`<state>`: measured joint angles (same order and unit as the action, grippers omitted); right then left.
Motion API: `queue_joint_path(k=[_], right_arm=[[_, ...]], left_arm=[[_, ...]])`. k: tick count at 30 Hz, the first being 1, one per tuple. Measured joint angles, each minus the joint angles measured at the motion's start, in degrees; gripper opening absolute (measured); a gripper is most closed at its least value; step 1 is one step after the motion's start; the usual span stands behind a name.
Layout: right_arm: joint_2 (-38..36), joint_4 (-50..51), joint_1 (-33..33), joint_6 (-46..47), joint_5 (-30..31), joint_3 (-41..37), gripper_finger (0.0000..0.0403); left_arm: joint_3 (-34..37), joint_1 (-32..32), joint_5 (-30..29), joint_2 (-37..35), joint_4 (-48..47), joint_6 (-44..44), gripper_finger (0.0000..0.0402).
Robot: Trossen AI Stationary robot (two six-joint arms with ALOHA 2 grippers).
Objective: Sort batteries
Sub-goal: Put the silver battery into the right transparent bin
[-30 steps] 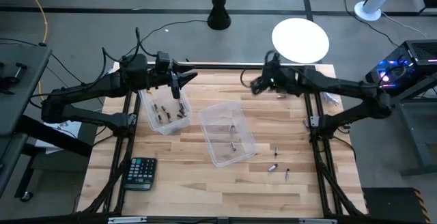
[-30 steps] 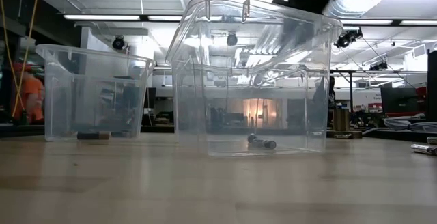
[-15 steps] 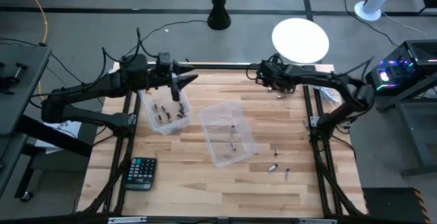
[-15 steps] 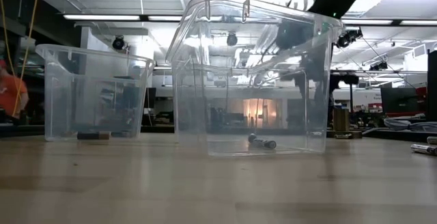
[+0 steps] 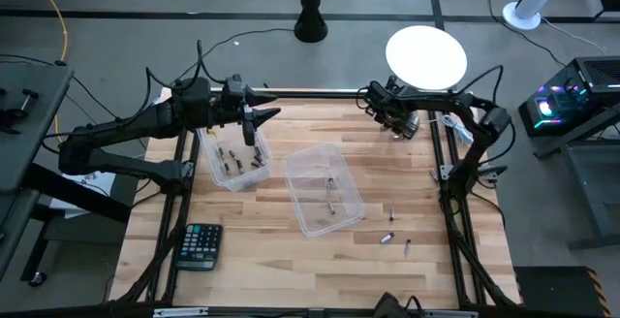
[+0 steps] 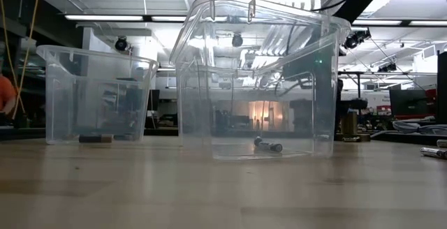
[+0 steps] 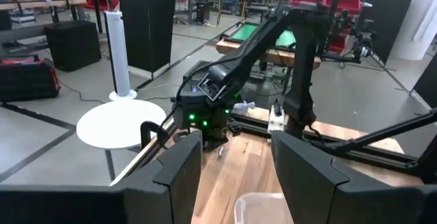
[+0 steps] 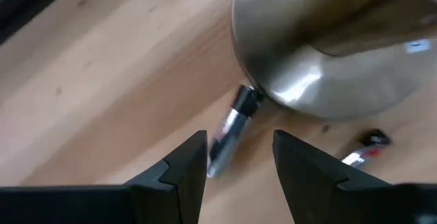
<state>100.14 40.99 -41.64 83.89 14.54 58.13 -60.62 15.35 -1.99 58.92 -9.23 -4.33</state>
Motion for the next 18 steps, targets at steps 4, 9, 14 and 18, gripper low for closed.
queue_joint_path(k=[4,9,14,18], right_arm=[[2.24,-2.86,-1.16,0.12,-1.19,0.04,0.016],[4.49,-1.89,-0.68,-0.42,-2.29,0.39,0.0119],[3.07,-1.5,1.9,-7.63,1.08,0.42,0.002],[-2.18,1.66,3.37,-13.98,2.97,1.59,0.003]], left_arm=[[0.0,0.0,0.01,0.0,-1.76,0.09,0.0168],[0.02,0.0,0.03,0.0,-3.94,2.0,0.0168],[0.02,0.67,0.11,0.0,-3.58,2.07,0.0168],[0.02,1.86,0.11,0.0,-3.48,2.04,0.0168]])
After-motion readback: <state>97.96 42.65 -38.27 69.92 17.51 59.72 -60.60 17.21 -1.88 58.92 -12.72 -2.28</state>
